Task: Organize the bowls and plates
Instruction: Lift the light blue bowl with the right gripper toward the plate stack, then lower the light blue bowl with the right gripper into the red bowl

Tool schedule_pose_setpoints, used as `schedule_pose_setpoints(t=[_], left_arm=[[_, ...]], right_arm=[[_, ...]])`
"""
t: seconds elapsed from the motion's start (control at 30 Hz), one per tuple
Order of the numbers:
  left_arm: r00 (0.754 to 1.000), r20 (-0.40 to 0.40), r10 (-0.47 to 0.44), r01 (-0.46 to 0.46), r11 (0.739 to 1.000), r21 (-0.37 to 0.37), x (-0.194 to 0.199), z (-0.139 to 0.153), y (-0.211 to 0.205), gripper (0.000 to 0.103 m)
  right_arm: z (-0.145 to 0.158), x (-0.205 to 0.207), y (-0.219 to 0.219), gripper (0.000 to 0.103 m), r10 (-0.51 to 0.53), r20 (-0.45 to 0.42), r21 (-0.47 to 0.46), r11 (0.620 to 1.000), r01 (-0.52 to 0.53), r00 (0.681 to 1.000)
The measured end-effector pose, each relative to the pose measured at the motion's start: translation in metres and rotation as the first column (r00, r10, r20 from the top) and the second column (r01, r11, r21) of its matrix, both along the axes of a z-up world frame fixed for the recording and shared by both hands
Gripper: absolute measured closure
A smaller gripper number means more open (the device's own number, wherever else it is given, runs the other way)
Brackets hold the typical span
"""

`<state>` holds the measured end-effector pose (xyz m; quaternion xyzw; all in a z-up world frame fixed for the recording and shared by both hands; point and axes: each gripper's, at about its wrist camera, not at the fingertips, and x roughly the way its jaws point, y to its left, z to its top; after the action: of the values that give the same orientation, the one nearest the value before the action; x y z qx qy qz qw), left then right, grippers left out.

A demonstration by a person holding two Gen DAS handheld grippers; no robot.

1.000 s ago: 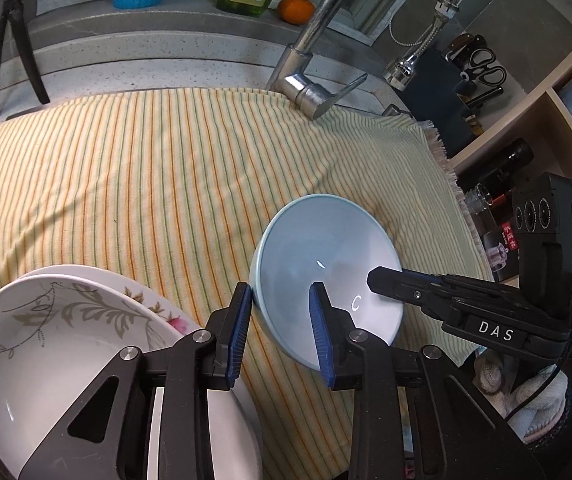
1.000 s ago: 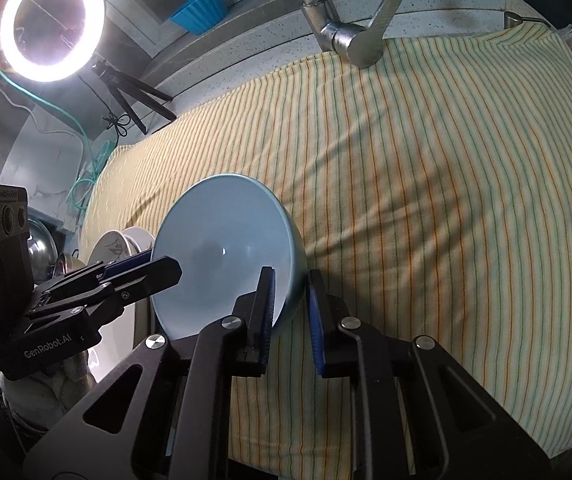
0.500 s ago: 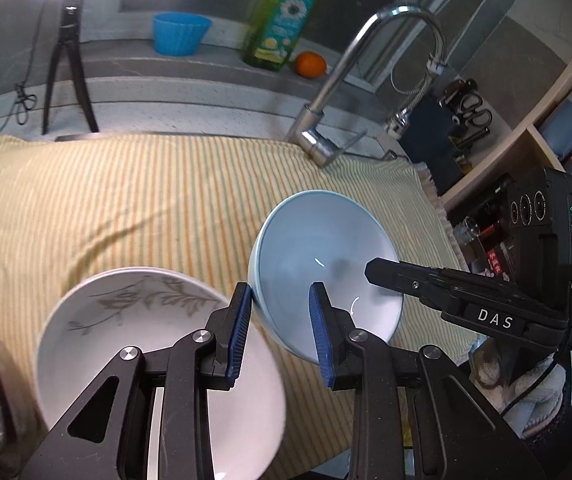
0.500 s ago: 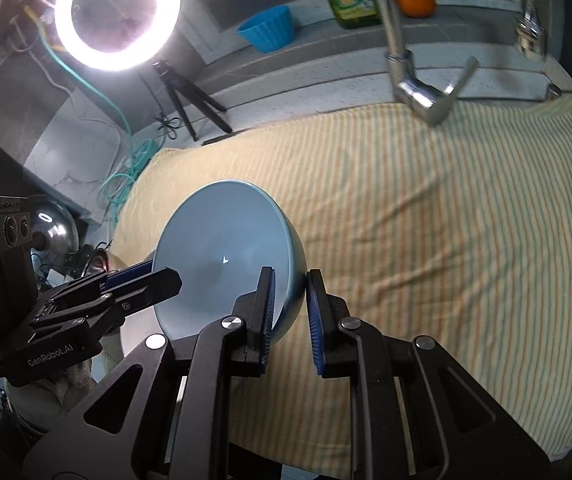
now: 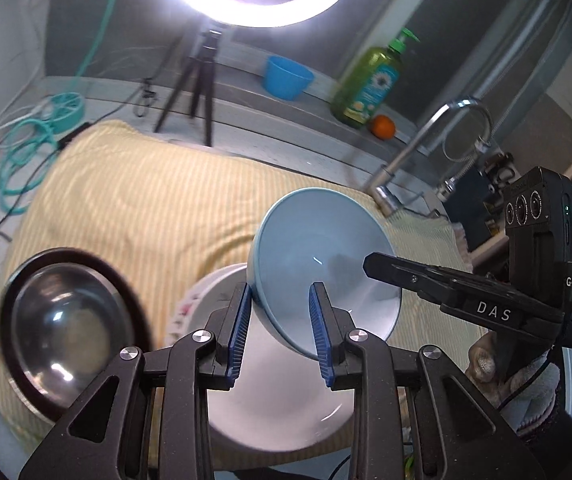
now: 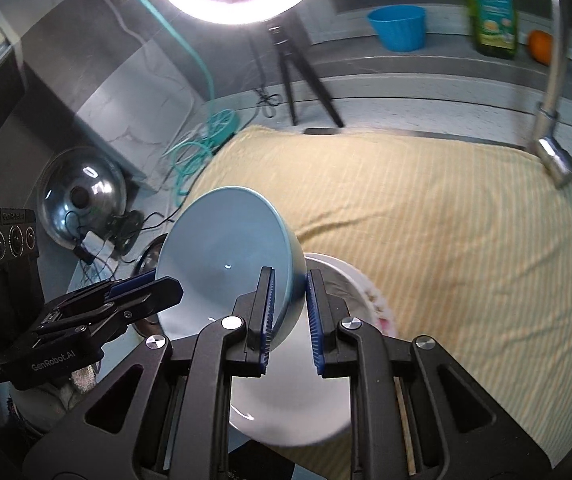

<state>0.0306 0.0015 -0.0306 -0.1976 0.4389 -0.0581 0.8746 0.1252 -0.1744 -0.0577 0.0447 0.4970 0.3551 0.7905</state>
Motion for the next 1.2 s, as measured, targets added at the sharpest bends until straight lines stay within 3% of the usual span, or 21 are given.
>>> schedule_pose_setpoints(t=[0.23,0.6,1.2], left_arm=[[0.992,-0.012,0.129,-0.129,0.992,-0.003,-0.031,0.003,0.054,0.076],[0.958,-0.067,0.280,-0.282,0.959,-0.020,-0.068,-0.013,0.108,0.076],[0.945,-0.121,0.305,-0.311,0.950,-0.034,-0.074,-0.037,0.126,0.076]], right_arm=[[-0.001,-0.015,0.066,0.087,0.129,-0.001,0.011,0.992,-0.129,0.992],[-0.020,-0.032,0.149,0.087,0.273,-0.016,-0.017,0.962,-0.273,0.962],[-0.051,-0.032,0.175,0.087,0.316,-0.077,-0.085,0.943,-0.322,0.946]])
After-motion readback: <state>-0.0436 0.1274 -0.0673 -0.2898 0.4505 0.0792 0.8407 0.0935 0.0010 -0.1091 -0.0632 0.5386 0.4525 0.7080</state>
